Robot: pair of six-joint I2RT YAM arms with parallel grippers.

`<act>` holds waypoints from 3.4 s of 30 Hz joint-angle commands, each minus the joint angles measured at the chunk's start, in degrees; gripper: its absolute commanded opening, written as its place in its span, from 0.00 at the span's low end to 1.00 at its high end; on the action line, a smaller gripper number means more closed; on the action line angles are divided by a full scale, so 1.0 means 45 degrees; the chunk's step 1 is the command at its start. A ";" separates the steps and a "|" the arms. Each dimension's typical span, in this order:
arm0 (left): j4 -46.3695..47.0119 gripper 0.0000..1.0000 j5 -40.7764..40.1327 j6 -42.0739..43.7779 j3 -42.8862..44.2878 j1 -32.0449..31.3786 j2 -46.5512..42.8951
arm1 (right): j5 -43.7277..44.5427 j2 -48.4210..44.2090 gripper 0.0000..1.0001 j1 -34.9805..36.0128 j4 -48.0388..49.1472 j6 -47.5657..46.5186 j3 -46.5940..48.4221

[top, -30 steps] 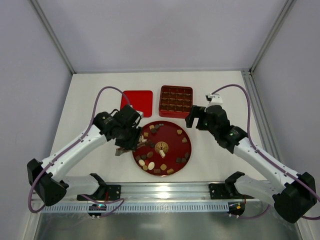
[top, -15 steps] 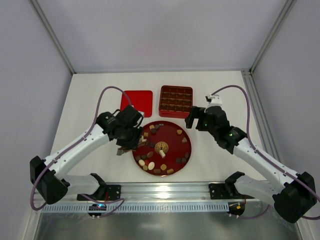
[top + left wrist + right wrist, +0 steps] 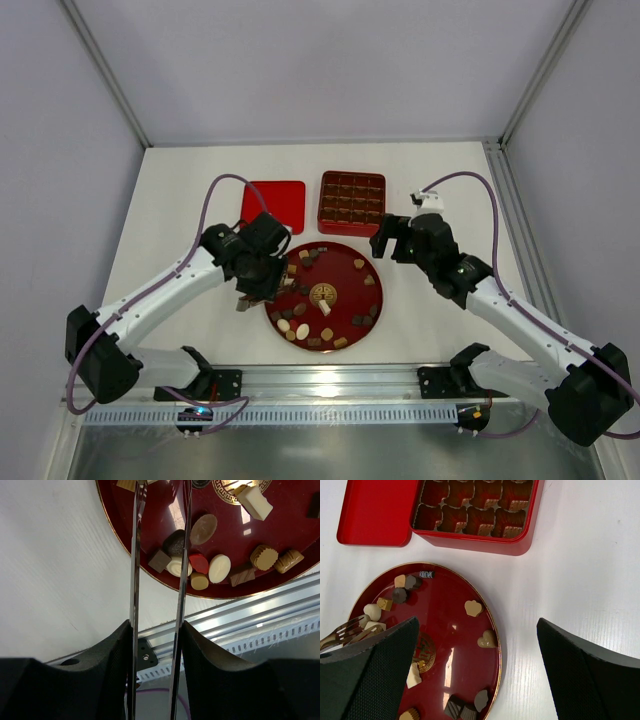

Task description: Pack the chocolate

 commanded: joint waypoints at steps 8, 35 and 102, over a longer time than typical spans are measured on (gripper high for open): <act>0.0561 0.40 -0.0371 -0.0257 -0.0086 -0.0224 0.0250 | -0.0061 -0.0143 1.00 0.0001 0.0641 0.0161 -0.0192; -0.0102 0.28 -0.0430 -0.0257 0.1085 -0.0536 0.0251 | 0.0094 -0.0182 1.00 0.0001 0.0563 0.0044 -0.0153; 0.2358 0.33 -0.2207 0.3102 1.4035 0.1768 1.1832 | -0.0198 -0.1081 1.00 -0.0097 -0.0219 0.0044 -0.0016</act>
